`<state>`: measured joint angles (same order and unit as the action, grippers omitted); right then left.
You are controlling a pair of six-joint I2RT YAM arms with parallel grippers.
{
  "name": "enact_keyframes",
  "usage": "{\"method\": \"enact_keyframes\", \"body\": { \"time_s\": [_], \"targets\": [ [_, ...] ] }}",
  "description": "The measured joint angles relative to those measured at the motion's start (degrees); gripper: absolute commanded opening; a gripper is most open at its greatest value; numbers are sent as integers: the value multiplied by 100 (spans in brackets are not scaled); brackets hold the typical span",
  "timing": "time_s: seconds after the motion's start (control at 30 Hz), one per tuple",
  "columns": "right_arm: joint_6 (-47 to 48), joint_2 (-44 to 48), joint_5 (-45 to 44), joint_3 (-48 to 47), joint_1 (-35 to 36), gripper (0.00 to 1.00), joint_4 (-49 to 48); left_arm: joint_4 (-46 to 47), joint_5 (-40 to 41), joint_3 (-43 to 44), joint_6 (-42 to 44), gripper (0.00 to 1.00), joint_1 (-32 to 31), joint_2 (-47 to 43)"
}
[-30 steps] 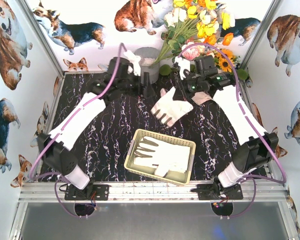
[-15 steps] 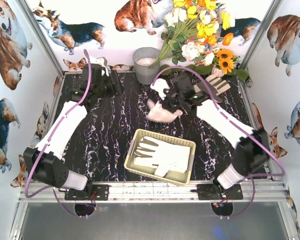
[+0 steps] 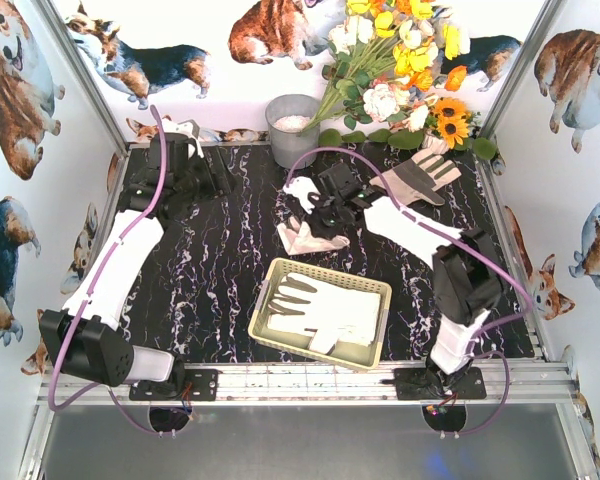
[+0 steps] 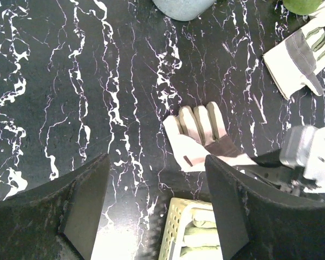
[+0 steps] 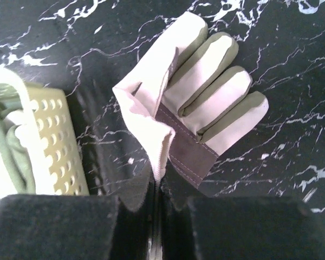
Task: Put the gloves into the storage basket
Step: Place the glove at the center of the board.
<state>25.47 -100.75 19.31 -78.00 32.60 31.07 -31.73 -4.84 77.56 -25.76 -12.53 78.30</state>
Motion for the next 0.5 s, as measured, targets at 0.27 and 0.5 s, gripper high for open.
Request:
{"method": "enact_keyframes", "body": {
  "time_s": [0.27,0.5],
  "targets": [
    [118,-907,-811,-704,146,0,-31,-94,-59,0,-127,65,136,0],
    [-57,-1331,-2529,-885,459,0,-372,-105,-79,0,-254,66,179,0]
  ]
}}
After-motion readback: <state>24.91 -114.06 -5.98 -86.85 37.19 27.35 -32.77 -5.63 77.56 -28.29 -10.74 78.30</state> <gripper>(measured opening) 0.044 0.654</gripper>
